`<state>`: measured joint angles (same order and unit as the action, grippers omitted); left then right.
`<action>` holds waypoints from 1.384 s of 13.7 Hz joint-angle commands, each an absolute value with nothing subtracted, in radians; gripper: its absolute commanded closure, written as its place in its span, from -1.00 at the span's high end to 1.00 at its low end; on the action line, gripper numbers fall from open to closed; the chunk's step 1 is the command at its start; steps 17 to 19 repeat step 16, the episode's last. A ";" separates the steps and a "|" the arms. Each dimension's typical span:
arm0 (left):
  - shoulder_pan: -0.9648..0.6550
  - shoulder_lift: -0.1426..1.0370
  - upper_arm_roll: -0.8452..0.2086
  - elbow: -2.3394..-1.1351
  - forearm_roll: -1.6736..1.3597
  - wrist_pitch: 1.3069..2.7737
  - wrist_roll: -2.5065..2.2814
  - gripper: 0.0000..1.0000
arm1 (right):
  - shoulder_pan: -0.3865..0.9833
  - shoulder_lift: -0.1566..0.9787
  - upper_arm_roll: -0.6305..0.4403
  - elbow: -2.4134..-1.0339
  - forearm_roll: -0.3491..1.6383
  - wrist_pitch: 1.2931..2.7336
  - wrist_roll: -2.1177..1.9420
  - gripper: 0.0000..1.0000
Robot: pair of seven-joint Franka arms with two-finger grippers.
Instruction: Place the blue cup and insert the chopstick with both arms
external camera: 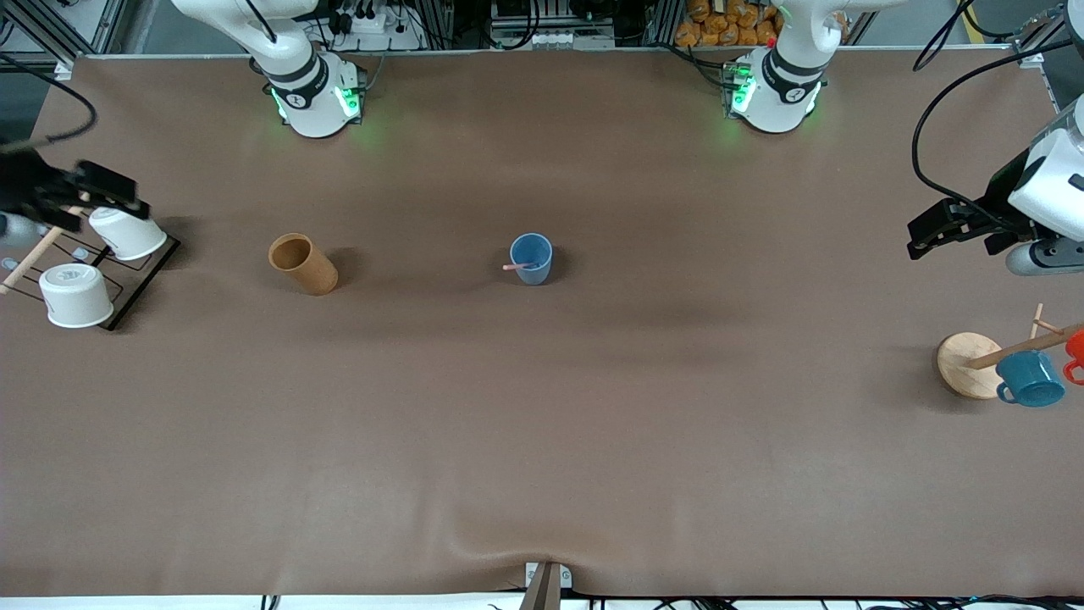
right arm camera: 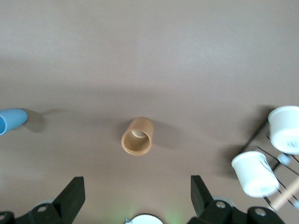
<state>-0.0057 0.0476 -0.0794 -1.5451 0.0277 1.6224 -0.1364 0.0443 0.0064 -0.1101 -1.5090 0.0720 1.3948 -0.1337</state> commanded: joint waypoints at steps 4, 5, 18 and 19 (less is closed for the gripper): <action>-0.003 0.029 -0.078 -1.552 0.006 1.628 -0.109 1.00 | 0.005 -0.048 -0.081 -1.534 0.028 1.350 -0.025 1.00; -0.002 0.029 -0.078 -1.551 0.006 1.628 -0.107 1.00 | 0.005 -0.049 -0.081 -1.534 0.025 1.351 -0.025 1.00; -0.003 0.029 -0.080 -1.500 0.005 1.574 -0.092 1.00 | 0.006 -0.066 -0.083 -1.534 -0.006 1.368 -0.025 1.00; -0.003 0.029 -0.080 -1.500 0.005 1.574 -0.092 1.00 | 0.006 -0.066 -0.083 -1.534 -0.006 1.368 -0.025 1.00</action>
